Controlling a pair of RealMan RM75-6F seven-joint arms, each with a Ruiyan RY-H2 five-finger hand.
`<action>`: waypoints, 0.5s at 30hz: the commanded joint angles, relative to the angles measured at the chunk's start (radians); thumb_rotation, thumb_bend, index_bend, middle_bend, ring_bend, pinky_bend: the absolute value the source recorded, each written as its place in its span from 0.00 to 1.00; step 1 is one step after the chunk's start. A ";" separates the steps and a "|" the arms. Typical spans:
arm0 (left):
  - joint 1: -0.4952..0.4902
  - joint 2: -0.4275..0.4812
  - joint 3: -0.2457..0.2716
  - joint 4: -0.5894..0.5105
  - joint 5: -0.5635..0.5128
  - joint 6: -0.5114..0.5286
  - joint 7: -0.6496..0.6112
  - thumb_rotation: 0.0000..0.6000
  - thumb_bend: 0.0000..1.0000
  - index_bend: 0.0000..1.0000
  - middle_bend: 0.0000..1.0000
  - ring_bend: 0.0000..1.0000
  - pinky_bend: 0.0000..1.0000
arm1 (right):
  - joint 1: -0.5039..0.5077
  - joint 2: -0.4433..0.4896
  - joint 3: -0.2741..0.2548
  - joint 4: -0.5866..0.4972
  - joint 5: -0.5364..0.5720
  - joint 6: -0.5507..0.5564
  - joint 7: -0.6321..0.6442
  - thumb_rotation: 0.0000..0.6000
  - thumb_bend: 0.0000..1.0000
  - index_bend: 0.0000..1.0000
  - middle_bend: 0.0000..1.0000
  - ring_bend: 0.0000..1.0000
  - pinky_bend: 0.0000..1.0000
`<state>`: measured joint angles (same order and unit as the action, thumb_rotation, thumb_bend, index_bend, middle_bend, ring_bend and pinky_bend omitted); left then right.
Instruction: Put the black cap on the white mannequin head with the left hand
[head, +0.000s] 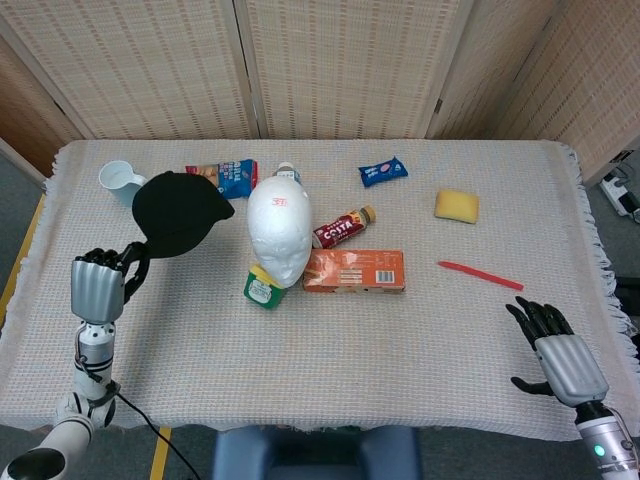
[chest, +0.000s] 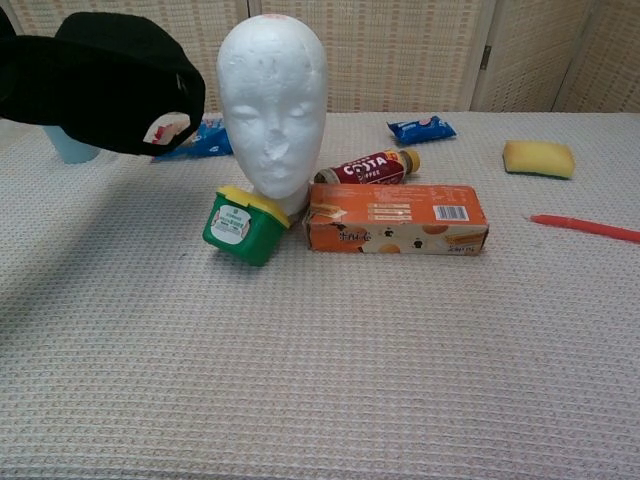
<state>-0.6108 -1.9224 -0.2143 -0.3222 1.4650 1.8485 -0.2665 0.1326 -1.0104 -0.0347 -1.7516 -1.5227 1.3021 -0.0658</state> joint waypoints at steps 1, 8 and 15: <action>-0.044 0.033 -0.020 -0.040 -0.002 0.017 0.035 1.00 0.58 0.75 1.00 1.00 1.00 | -0.001 0.005 0.000 -0.002 0.000 0.001 0.006 1.00 0.05 0.00 0.00 0.00 0.00; -0.144 0.095 -0.050 -0.146 0.014 0.031 0.133 1.00 0.58 0.75 1.00 1.00 1.00 | 0.002 0.019 0.004 -0.005 0.012 -0.006 0.026 1.00 0.05 0.00 0.00 0.00 0.00; -0.248 0.133 -0.073 -0.286 0.046 0.016 0.272 1.00 0.58 0.75 1.00 1.00 1.00 | 0.013 0.037 0.003 -0.011 0.023 -0.036 0.051 1.00 0.05 0.00 0.00 0.00 0.00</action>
<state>-0.8214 -1.8054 -0.2774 -0.5655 1.4951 1.8736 -0.0403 0.1435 -0.9765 -0.0318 -1.7616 -1.5008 1.2692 -0.0179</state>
